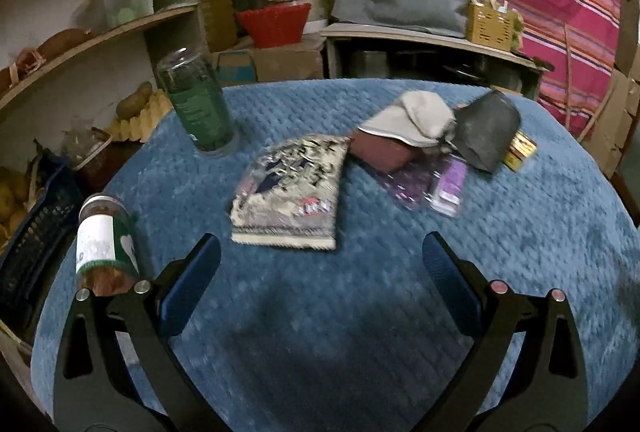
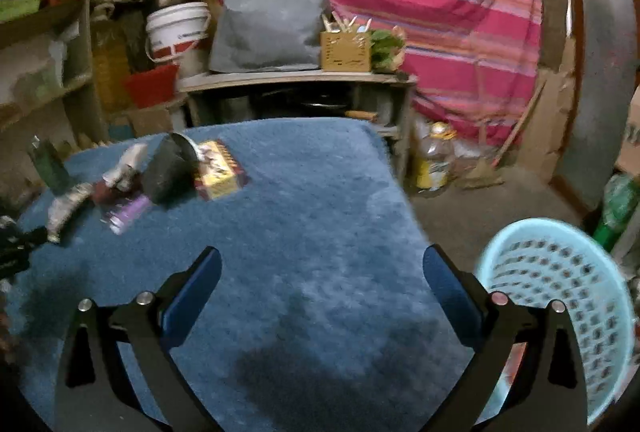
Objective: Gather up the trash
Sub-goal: 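Move both open tools back over the remaining items on the table, then grasp the white printed snack bag with the left tool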
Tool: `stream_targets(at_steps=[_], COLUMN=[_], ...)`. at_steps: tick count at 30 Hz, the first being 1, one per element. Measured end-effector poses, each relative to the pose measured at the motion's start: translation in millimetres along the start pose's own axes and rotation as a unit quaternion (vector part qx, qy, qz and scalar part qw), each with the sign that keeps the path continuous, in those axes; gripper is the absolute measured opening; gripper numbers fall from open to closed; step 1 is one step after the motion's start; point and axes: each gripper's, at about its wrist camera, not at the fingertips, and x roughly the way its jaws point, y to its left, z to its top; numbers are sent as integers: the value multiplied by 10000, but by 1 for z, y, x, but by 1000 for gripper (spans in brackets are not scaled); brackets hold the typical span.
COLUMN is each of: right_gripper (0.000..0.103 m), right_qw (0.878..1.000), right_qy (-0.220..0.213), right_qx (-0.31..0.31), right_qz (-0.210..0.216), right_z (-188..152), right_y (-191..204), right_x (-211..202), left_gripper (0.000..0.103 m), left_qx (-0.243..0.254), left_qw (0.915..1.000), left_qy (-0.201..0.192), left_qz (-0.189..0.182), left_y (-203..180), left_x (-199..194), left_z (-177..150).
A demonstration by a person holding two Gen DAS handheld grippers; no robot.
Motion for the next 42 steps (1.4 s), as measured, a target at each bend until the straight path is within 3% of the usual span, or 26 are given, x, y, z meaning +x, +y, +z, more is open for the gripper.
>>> stream_targets(at_steps=[3,6,10,12,13,14,16,23,27,33,42], right_gripper=[98,98,98,98,98,98,98,98,98,98,98], right_qw=[9990,9992,9992,9988,9986,9982,9978,9950,9904,9840,9742], right_qy=[12,276,255,259,299,346,403,340,230,415,890], right_qx=[229,89,-218,-361,-398,-421,-432,-858,-1318,-1725,-2075], right_qz=[372,290,223,183,197,254,289,382,354,151,66], right_z=[2,5,9,16,19,23,29,40,47,48,43], right_y=[2,18,42,54,59,64,71,113,146,178,201], right_x=[6,17,23,28,31,35,42,56,72,108,144], left_gripper=[97,97,97,91,82,65,51,18,11,8,8], left_qx=[-68,-52,29,14,-2,-34,-115,-259,-235,-248,-449], left_qw=[10000,10000,9994,9991,9988,9984,9976,9989,9996,9996,9988], left_qy=[9,61,264,345,451,561,673,350,148,-118,-69], left_qz=[45,50,238,237,202,114,-64,-177,-80,113,174], left_y=[8,10,11,11,13,15,19,39,45,59,75], left_x=[12,25,54,65,71,76,80,63,47,25,28], left_z=[12,19,30,31,31,29,28,30,36,45,45])
